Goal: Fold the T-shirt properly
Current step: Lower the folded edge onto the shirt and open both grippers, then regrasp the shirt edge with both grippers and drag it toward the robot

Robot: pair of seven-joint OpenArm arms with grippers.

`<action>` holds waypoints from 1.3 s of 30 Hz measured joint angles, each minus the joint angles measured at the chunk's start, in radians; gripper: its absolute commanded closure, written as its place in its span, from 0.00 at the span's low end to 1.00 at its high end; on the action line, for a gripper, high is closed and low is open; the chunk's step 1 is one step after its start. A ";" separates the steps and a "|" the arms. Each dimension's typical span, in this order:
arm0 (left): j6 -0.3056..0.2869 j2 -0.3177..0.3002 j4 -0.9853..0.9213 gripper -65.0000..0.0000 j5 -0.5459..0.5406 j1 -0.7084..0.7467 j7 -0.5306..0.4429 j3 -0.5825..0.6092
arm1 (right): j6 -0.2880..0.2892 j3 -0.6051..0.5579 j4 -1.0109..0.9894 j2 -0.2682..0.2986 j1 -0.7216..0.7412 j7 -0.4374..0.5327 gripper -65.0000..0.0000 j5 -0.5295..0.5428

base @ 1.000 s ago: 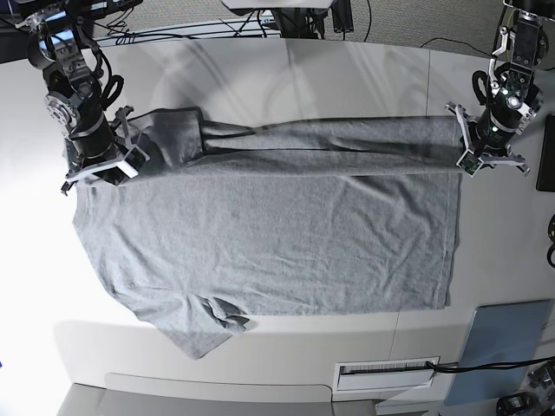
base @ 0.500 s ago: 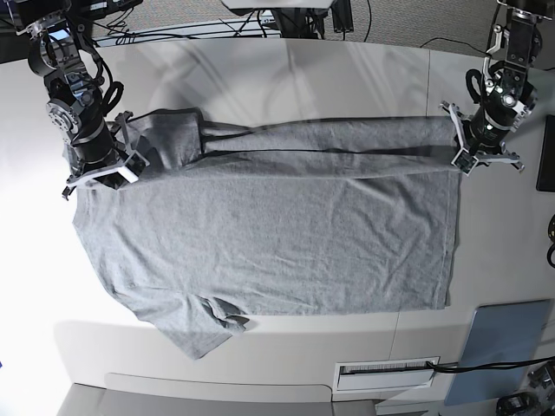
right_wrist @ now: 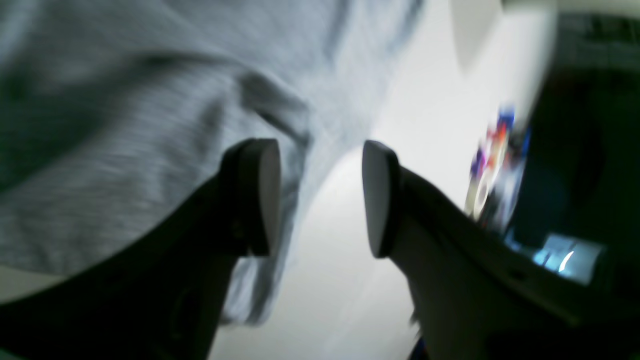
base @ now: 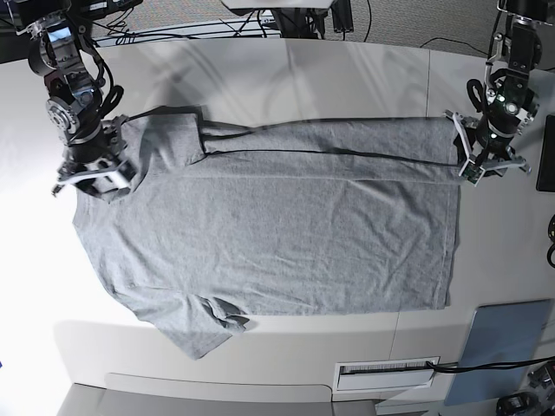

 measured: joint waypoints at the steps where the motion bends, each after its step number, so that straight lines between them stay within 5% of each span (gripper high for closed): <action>1: 0.025 0.000 0.000 0.71 -0.066 0.002 0.007 0.000 | -0.016 0.000 0.000 0.000 0.000 -0.024 0.61 0.031; 5: 0.063 0.001 0.000 0.96 -0.308 0.029 0.005 0.000 | -0.068 0.000 0.000 -0.001 -0.010 -0.093 0.81 0.131; 8: 0.068 0.035 0.000 1.00 -0.331 0.057 0.007 -0.002 | -0.110 0.017 0.000 -0.011 -0.021 -0.104 1.00 0.132; 18: 0.122 0.128 -0.074 1.00 -0.389 0.047 -0.061 -0.004 | -0.092 0.195 -0.137 -0.141 -0.047 0.007 1.00 0.231; 23: 0.062 0.142 -0.142 1.00 -0.470 0.016 -0.071 -0.010 | -0.035 0.205 -0.208 -0.160 -0.048 0.008 1.00 0.292; 39: 0.062 0.057 -0.110 1.00 -0.455 0.214 -0.201 -0.019 | -0.089 0.218 -0.167 -0.138 -0.270 0.137 1.00 0.203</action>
